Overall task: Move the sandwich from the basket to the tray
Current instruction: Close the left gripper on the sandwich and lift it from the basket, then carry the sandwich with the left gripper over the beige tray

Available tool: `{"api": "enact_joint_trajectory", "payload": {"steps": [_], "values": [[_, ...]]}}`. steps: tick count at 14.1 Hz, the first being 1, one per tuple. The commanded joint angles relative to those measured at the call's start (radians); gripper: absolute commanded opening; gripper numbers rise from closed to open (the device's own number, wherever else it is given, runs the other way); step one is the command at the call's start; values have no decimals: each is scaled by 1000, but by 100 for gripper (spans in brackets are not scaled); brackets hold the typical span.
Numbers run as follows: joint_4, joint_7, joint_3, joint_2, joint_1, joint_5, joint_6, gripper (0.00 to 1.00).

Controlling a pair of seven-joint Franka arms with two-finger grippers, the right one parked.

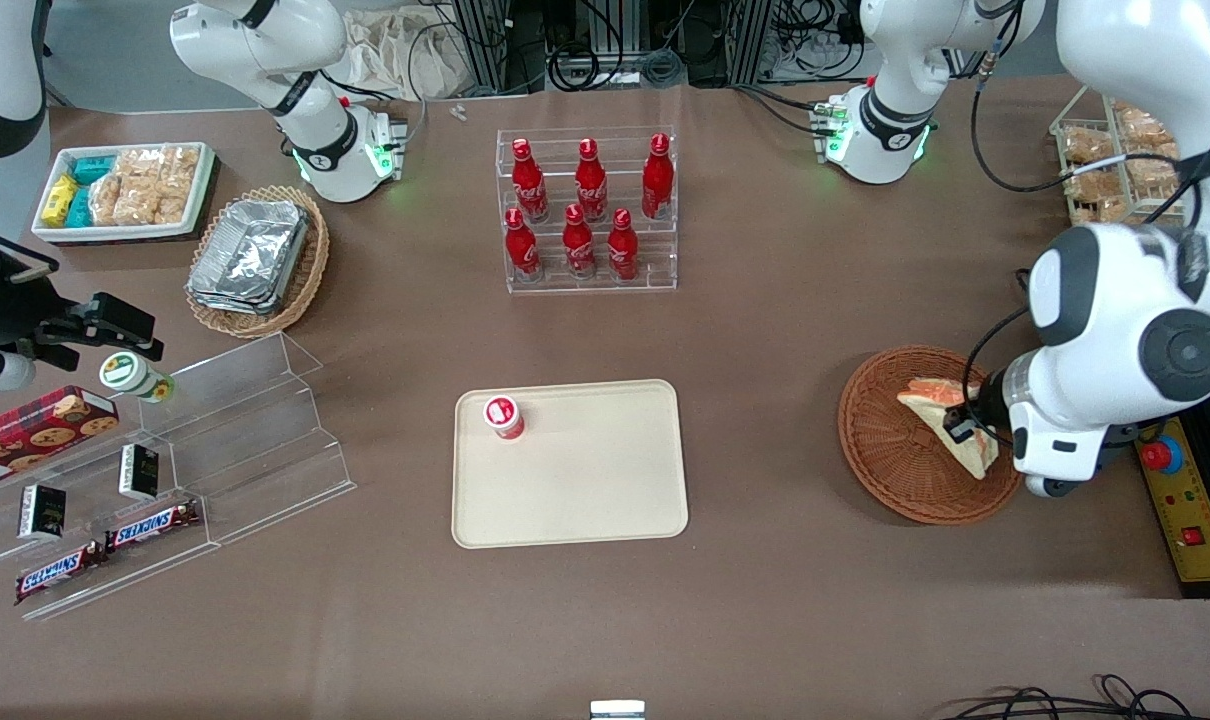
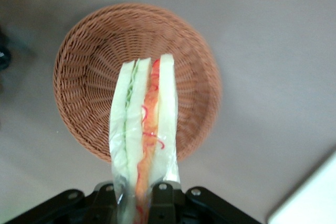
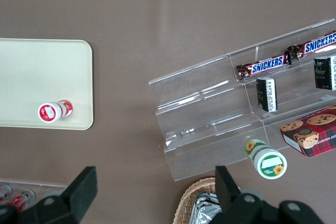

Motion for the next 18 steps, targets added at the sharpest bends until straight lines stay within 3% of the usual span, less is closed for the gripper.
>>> {"api": "enact_joint_trajectory", "payload": {"steps": [1,4,7,9,14,18], "values": [[136,66,-69,8,-15,9,-106,0],[167,141,-168,10,-24,8,-112,0],[192,273,-304,89,-47,26,-89,0],[194,269,-308,146,-128,83,3,0],[195,217,-303,356,-254,97,270,0],[219,154,-301,506,-297,198,460,0]]}}
